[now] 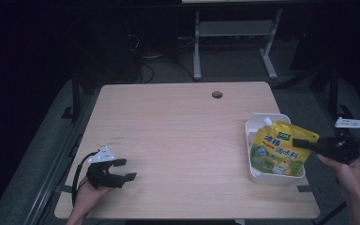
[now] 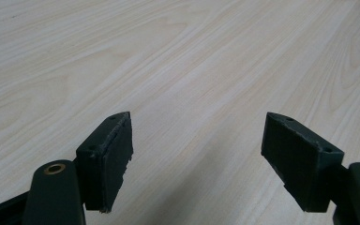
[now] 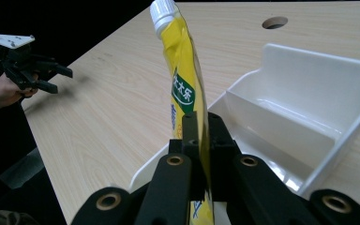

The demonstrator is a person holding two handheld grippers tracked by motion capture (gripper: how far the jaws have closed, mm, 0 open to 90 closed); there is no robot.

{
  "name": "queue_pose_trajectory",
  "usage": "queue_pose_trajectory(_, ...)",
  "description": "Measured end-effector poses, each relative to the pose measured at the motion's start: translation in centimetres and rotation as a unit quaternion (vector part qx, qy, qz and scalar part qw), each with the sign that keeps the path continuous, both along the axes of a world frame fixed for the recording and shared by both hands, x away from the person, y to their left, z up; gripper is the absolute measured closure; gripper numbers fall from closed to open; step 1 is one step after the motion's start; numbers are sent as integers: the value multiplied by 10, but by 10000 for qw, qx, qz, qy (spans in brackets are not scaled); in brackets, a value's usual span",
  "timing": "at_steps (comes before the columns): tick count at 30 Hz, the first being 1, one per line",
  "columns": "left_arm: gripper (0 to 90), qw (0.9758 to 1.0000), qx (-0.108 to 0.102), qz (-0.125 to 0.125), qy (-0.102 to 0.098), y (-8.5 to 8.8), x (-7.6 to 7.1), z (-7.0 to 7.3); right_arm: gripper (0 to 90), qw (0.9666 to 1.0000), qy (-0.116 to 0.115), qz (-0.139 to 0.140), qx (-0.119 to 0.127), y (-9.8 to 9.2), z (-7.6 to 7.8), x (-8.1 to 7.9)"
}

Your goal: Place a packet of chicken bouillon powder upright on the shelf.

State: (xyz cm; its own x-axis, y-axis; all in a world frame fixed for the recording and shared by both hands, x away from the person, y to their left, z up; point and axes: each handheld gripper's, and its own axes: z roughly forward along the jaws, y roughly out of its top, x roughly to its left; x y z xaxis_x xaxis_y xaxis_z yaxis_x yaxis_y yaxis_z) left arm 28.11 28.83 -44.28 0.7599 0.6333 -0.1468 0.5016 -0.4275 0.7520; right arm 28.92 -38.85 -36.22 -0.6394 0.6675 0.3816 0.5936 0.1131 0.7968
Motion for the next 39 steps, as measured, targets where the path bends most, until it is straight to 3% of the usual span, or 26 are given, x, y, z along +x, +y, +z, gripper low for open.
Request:
queue_pose_trajectory(2, 247, 10000, 4, 1, 5, 0, 0, 0, 870, 10000, 19, -17, 29, -2, -1, -1)
queue_pose_trajectory(5, 247, 10000, 3, -2, 7, 0, 0, 0, 766, 9999, 46, -76, 84, -4, -1, -1)
queue_pose_trajectory(11, 247, 10000, 3, -6, 5, -1, 0, 0, 659, 9998, -91, -196, -5, -1, 15, 1)
queue_pose_trajectory(22, 247, 10000, -5, -23, 13, 0, 0, 1, 638, 9991, -227, -115, -350, 15, 47, 12)
queue_pose_trajectory(32, 247, 10000, -26, -9, 7, 1, -1, 1, 623, 9980, -456, -81, -434, 26, 70, 13)
queue_pose_trajectory(39, 247, 10000, -28, -13, 12, 1, -1, 1, 623, 9972, -542, 131, -492, 42, 80, 12)
